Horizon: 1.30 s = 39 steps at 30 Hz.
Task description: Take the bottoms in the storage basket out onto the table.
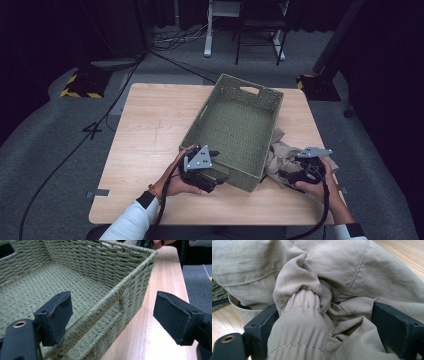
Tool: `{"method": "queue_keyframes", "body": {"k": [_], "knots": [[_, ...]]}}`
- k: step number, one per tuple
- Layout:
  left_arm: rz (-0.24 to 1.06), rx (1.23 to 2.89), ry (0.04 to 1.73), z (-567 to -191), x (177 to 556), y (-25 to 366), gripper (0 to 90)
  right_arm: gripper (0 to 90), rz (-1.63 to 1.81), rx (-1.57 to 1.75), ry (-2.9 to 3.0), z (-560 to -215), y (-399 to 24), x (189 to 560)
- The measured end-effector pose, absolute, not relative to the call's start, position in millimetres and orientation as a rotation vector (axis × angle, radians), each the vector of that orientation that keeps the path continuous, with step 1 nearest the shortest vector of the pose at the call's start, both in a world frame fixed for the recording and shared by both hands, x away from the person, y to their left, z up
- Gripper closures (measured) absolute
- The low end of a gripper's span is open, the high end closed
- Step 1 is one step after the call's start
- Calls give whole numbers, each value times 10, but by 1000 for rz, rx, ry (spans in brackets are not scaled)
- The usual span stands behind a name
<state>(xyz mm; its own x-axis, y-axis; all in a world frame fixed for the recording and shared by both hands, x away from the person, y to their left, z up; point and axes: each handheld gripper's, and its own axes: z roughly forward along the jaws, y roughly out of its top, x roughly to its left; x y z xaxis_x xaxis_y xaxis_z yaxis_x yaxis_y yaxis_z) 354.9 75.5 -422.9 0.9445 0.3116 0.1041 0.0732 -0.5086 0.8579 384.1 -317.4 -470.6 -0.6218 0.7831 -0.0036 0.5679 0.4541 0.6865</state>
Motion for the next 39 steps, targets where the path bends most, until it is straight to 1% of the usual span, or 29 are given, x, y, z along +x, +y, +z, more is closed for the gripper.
{"method": "queue_keyframes", "body": {"k": [3, 6, 8, 10, 13, 17, 18, 20, 21, 22, 24, 26, 28, 30, 31, 32, 39], "knots": [[262, 2091, 280, -4248, 3606, 716, 182, 109, 940, 1148, 2390, -4708, -3168, 3840], [233, 2091, 280, -4267, 3645, 676, 281, 107, 946, 1151, 2389, -4714, -3171, 3839], [225, 2096, 275, -4284, 3660, 650, 303, 106, 944, 1150, 2390, -4716, -3171, 3840], [231, 2095, 289, -4297, 3674, 627, 353, 105, 945, 1151, 2389, -4717, -3172, 3839], [212, 2109, 289, -4323, 3695, 597, 361, 105, 945, 1154, 2389, -4719, -3171, 3839], [194, 2116, 283, -4336, 3705, 537, 315, 103, 945, 1155, 2391, -4721, -3172, 3840], [195, 2125, 281, -4339, 3706, 514, 315, 103, 945, 1155, 2391, -4721, -3172, 3840], [213, 2148, 277, -4344, 3712, 460, 286, 101, 939, 1158, 2391, -4721, -3166, 3842], [218, 2146, 277, -4345, 3713, 442, 313, 100, 938, 1158, 2391, -4721, -3166, 3843], [211, 2146, 269, -4339, 3714, 433, 313, 100, 938, 1158, 2391, -4721, -3166, 3843], [226, 2154, 255, -4337, 3711, 409, 361, 100, 938, 1163, 2392, -4721, -3165, 3844], [246, 2166, 249, -4339, 3700, 388, 361, 100, 933, 1162, 2391, -4721, -3162, 3843], [239, 2172, 248, -4332, 3712, 387, 382, 98, 932, 1164, 2391, -4723, -3158, 3844], [231, 2181, 244, -4322, 3728, 394, 425, 97, 932, 1165, 2392, -4724, -3158, 3844], [228, 2187, 242, -4317, 3729, 390, 425, 97, 932, 1165, 2392, -4724, -3158, 3844], [225, 2192, 249, -4312, 3730, 388, 448, 97, 933, 1166, 2390, -4725, -3158, 3843], [230, 2187, 278, -4313, 3745, 404, 469, 97, 940, 1167, 2391, -4730, -3168, 3835]]}}
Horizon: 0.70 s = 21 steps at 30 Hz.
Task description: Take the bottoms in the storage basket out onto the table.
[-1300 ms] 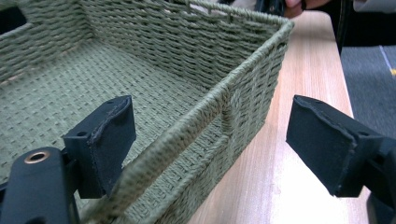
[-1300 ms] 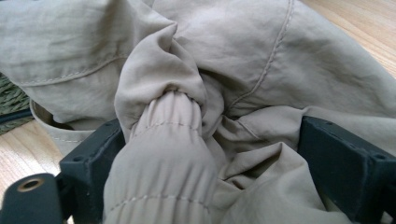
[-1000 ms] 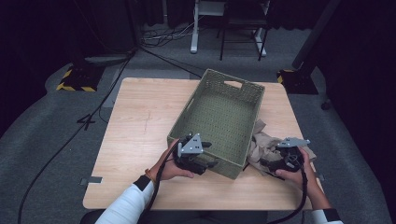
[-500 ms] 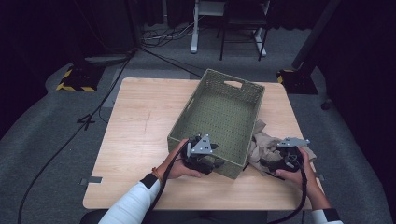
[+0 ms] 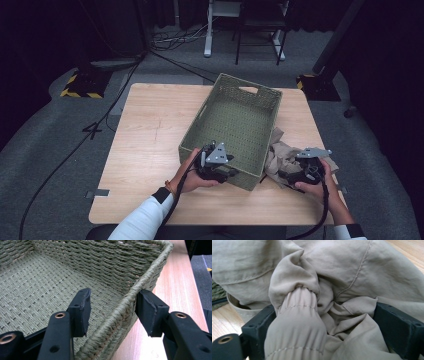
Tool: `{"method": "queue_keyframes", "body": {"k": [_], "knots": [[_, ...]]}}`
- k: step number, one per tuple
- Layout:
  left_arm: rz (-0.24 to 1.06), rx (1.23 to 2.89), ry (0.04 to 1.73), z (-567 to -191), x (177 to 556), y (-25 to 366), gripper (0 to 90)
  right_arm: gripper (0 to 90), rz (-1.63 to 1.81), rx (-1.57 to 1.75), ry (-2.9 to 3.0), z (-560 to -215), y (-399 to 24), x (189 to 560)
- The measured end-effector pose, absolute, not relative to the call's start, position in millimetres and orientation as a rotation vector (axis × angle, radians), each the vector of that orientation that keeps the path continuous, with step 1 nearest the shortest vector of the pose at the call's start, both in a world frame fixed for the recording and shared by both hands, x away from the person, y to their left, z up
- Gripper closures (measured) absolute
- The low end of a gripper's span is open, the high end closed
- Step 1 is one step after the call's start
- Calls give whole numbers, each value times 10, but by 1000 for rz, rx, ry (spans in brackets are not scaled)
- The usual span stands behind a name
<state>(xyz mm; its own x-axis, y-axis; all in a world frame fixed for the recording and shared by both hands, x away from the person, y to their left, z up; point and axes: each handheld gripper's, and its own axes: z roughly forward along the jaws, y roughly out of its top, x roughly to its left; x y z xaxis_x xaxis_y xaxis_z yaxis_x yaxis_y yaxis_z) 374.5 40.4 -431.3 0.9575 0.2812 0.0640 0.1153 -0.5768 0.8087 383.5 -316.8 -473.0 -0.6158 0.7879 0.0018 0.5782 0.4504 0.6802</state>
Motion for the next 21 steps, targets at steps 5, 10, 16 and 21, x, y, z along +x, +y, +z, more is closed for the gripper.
{"method": "queue_keyframes", "body": {"k": [5, 10, 16, 21], "knots": [[237, 2188, 313, -4309, 3791, 485, 477, 97, 943, 1165, 2391, -4732, -3171, 3834], [260, 2180, 353, -4312, 3821, 627, 478, 97, 941, 1162, 2393, -4736, -3172, 3836], [278, 2176, 388, -4313, 3858, 796, 478, 96, 937, 1162, 2394, -4737, -3165, 3835], [286, 2169, 415, -4315, 3870, 916, 477, 96, 940, 1159, 2399, -4742, -3154, 3840]]}}
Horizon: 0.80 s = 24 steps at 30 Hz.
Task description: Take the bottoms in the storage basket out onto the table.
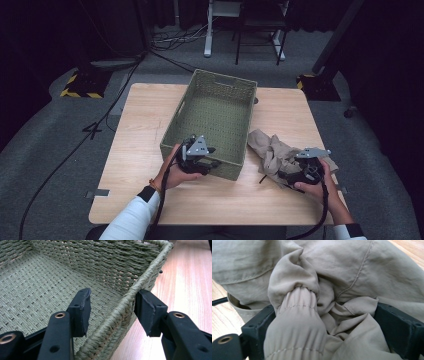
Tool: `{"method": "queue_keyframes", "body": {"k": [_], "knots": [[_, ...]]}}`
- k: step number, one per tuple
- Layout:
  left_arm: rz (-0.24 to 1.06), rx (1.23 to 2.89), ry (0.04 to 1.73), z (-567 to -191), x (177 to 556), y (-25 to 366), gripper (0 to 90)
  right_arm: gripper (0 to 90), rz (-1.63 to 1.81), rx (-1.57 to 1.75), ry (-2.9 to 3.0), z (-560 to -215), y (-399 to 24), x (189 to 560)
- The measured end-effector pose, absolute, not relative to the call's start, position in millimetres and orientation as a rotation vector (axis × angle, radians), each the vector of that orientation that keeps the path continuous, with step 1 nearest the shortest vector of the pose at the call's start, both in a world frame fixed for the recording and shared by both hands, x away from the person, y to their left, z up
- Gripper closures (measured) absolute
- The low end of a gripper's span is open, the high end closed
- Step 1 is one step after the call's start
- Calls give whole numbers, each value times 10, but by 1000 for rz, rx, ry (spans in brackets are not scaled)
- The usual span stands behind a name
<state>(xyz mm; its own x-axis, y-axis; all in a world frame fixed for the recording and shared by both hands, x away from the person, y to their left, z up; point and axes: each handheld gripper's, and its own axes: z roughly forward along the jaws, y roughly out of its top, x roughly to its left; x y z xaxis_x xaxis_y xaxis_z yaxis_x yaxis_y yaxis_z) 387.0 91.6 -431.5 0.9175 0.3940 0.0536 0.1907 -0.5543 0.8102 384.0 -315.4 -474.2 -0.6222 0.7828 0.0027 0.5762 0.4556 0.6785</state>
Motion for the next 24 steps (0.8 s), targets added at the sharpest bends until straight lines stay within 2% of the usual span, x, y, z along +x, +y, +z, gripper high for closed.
{"method": "queue_keyframes", "body": {"k": [24], "knots": [[339, 2151, 512, -4320, 3956, 1314, 477, 89, 947, 1134, 2439, -4763, -3022, 3859]]}}
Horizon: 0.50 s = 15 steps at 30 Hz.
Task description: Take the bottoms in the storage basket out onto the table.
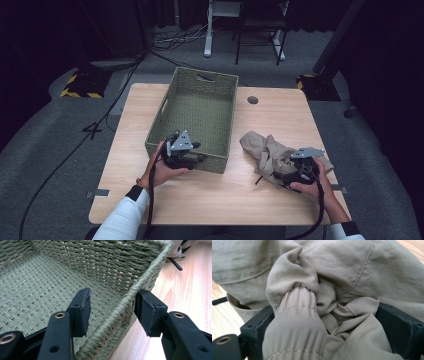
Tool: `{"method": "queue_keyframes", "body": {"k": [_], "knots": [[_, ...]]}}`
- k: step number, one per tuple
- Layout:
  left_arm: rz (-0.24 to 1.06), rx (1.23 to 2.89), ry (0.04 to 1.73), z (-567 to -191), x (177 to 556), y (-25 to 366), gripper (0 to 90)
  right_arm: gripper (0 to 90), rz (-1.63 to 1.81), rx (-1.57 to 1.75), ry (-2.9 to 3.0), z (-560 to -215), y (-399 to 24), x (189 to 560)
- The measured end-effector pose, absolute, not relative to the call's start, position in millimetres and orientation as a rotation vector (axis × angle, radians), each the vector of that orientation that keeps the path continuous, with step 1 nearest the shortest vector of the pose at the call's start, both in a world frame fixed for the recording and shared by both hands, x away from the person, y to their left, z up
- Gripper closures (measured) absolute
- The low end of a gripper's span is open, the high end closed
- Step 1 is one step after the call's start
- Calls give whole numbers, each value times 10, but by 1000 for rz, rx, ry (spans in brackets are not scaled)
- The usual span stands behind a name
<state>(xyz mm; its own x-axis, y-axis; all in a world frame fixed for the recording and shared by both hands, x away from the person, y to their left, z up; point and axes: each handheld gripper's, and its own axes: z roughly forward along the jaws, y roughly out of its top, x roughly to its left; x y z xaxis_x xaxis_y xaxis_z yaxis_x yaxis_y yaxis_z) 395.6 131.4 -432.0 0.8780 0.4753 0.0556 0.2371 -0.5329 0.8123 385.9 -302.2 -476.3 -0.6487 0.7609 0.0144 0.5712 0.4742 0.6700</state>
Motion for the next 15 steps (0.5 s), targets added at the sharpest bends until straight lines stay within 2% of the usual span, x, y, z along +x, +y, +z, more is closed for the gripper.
{"method": "queue_keyframes", "body": {"k": [15], "knots": [[363, 2142, 573, -4315, 3988, 1607, 471, 82, 949, 1117, 2466, -4772, -2962, 3898]]}}
